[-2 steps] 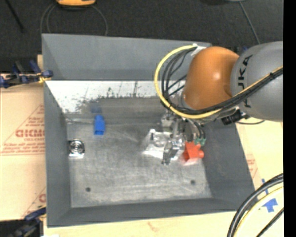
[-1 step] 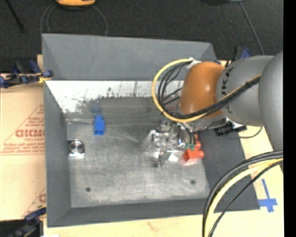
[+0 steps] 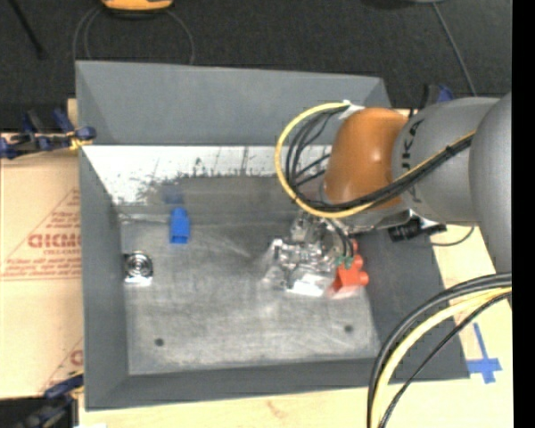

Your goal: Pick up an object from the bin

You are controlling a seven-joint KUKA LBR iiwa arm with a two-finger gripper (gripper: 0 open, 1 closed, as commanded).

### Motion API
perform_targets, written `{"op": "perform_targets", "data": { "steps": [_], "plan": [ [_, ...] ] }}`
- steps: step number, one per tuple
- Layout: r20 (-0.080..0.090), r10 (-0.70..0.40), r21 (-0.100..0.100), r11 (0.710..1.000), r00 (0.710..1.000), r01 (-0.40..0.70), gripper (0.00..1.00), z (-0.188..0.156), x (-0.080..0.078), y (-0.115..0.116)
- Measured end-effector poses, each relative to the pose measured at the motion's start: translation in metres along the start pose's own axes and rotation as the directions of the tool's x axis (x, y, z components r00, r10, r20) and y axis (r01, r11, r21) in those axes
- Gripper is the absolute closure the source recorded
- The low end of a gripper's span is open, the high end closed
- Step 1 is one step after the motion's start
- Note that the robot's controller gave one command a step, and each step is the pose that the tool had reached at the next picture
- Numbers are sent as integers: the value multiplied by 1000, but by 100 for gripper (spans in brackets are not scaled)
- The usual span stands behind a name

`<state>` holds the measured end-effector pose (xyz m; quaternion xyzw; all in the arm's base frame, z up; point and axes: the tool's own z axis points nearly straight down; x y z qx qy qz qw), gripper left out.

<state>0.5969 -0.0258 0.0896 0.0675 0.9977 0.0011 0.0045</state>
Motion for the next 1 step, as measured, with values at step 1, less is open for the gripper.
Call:
{"op": "perform_targets", "data": {
  "steps": [1],
  "plan": [
    [-2,-293,2,956,956,293,100,-165,22,3]
  ]
}}
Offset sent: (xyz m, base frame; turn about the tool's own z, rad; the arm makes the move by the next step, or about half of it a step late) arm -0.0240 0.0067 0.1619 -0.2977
